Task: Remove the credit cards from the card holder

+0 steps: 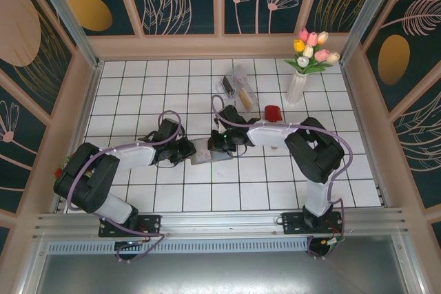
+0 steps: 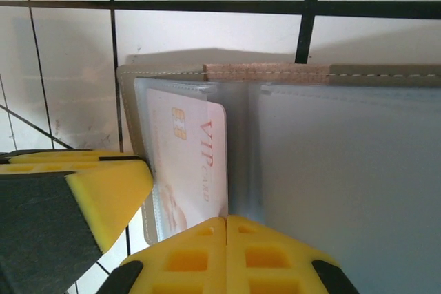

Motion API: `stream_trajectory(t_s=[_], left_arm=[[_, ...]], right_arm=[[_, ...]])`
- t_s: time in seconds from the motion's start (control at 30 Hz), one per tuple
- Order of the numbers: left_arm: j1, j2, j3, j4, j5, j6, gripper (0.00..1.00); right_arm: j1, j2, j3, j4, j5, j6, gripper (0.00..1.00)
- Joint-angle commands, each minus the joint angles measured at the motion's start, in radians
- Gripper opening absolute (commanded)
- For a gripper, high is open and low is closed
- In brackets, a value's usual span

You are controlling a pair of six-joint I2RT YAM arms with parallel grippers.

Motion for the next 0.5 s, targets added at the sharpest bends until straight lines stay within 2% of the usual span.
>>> stream_trajectory(t_s=[0.0, 0.23, 0.47], left_arm=[[-0.006, 0.023, 0.0, -0.088, -0.026, 0.026, 0.16], [-0.005, -0.001, 0.04, -0.104, -0.022, 0.069, 0.16], [-0.006, -0.036, 0.083, -0.039, 0.051, 0.094, 0.1]], right_arm=[[-0.008, -0.034, -0.015, -0.024, 0.01, -0.023, 0.06], [-0.011, -0.015, -0.034, -0.015, 0.007, -0.025, 0.06], [-0.011, 0.003, -0.029, 0.003, -0.019, -0.033, 0.06]])
